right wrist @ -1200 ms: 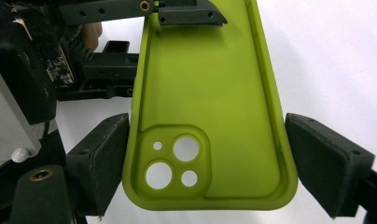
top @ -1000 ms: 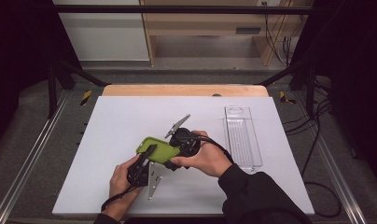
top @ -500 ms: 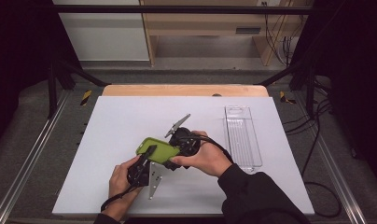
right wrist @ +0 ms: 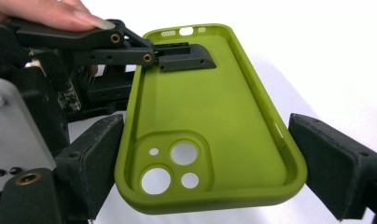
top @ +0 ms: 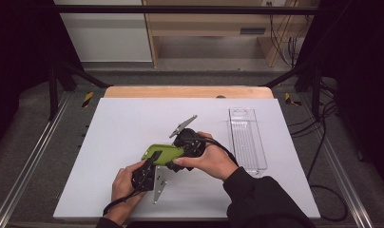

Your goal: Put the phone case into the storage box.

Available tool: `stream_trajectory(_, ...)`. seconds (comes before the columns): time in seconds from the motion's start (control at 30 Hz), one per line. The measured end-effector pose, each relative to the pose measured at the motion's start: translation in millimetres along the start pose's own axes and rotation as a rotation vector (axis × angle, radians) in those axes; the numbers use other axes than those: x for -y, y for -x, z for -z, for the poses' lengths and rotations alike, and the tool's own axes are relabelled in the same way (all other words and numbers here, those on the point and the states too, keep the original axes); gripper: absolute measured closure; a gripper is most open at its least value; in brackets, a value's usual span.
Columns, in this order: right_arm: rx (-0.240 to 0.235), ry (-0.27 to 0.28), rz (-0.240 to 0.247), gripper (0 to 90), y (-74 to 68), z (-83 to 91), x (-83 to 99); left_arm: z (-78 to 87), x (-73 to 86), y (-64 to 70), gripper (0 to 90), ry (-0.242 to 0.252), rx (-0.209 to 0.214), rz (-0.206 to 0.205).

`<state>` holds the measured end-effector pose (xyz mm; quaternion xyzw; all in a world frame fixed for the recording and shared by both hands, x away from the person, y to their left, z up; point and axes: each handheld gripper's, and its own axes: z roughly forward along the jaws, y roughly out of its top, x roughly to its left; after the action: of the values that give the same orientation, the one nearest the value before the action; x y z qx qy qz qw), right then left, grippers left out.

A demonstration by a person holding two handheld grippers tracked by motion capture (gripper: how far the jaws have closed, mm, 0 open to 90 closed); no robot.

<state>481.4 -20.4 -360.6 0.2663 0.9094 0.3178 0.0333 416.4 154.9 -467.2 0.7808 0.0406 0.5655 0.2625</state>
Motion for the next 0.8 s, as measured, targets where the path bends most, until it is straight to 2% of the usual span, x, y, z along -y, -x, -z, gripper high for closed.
stream_trajectory(0.03, -0.004, 0.01, -0.002, 13.2, 0.5, 0.1, -0.3, 1.0, -0.1, -1.8, 86.8, -0.01, -0.001, -0.008)
stream_trajectory(0.1, -0.002, 0.028, -0.009, 12.5, 0.5, 1.8, -0.4, 0.3, 0.7, -2.5, 86.9, 0.003, -0.004, 0.019)
stream_trajectory(0.23, 0.011, 0.078, -0.001, 9.1, 1.3, 9.1, 1.3, -0.3, 2.1, -3.6, 87.0, 0.009, -0.005, 0.037)
stream_trajectory(0.3, 0.018, 0.106, 0.002, 7.0, 2.5, 14.8, 3.0, 0.9, 3.0, -6.1, 87.0, -0.018, -0.003, 0.022)
stream_trajectory(0.33, 0.018, 0.115, 0.007, 6.8, 3.2, 17.3, 3.7, 0.1, 3.8, -5.6, 87.0, -0.009, -0.005, 0.045)
stream_trajectory(0.43, 0.028, 0.162, 0.007, 6.6, 5.2, 27.6, 7.7, 0.2, 5.8, -6.8, 87.0, -0.017, -0.003, 0.073)
stream_trajectory(0.47, 0.034, 0.173, 0.005, 6.7, 5.4, 29.6, 8.8, -0.5, 6.3, -6.8, 86.9, -0.004, -0.006, 0.105)
stream_trajectory(0.63, 0.071, 0.242, 0.01, 6.3, 8.6, 38.8, 19.7, -0.4, 7.4, -9.4, 87.0, -0.018, -0.006, 0.132)
stream_trajectory(0.8, 0.11, 0.302, -0.009, 6.3, 15.1, 41.0, 29.5, -0.2, 10.1, -11.9, 86.9, -0.03, -0.007, 0.163)
